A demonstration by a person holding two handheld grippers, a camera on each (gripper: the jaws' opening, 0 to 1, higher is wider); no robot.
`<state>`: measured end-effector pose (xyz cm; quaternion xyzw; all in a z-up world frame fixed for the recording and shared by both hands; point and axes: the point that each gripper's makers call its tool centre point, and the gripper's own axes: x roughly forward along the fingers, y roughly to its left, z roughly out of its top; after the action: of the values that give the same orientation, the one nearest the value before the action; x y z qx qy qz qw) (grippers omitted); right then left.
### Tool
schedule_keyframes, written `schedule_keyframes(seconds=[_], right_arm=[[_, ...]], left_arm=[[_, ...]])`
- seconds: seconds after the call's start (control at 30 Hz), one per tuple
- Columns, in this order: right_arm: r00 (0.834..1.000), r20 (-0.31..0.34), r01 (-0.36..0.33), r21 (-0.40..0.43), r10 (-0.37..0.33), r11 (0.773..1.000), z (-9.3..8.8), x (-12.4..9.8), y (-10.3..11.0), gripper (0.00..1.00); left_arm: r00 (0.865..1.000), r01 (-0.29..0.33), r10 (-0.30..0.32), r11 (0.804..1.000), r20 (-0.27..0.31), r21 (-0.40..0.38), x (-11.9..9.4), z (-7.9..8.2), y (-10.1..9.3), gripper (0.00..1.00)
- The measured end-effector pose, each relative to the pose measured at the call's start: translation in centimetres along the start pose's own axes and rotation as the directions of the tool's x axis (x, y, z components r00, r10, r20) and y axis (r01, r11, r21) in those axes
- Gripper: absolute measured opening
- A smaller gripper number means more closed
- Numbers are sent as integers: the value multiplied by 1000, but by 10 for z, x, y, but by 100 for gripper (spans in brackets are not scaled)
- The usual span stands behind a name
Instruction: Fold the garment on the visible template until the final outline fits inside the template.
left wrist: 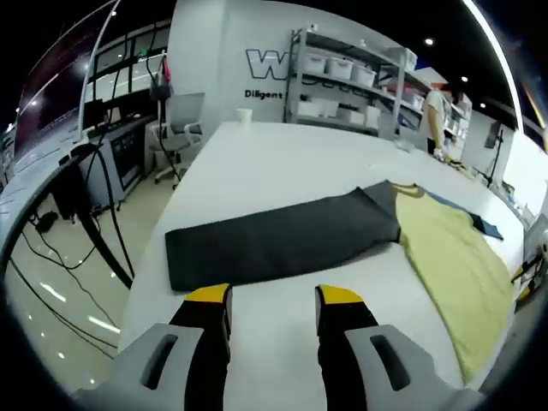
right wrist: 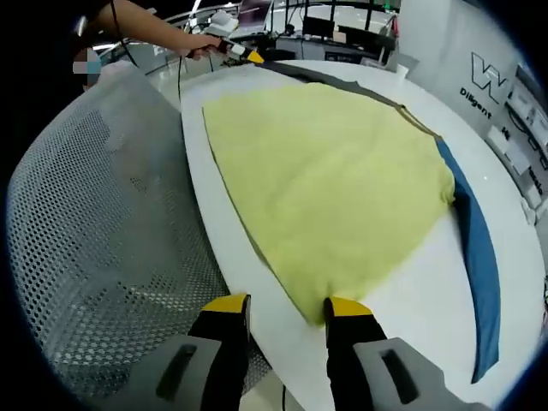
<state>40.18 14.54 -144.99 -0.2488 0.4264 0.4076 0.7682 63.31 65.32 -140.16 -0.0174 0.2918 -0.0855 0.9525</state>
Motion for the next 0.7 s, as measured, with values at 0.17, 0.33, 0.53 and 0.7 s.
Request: schedule_keyframes(seconds=[0.17,0.33,0.53,0.7], right_arm=[[1000,-17,-14,-30,14,999,0,0,-1,28],[999,-26,-24,-42,23,999,1,1,-1,29],[1000,-12,-1,-7,1,1000,3,2,-3,27],[1000,18,-9,58,8,998,6,3,3,36]], left_arm=[[997,-78,78,997,8,-22,-4,7,20,37],[992,-123,123,991,-9,-43,-6,5,35,36],[988,-154,152,986,-34,-66,-4,1,47,35],[987,-156,153,986,-58,-66,3,-2,52,34]])
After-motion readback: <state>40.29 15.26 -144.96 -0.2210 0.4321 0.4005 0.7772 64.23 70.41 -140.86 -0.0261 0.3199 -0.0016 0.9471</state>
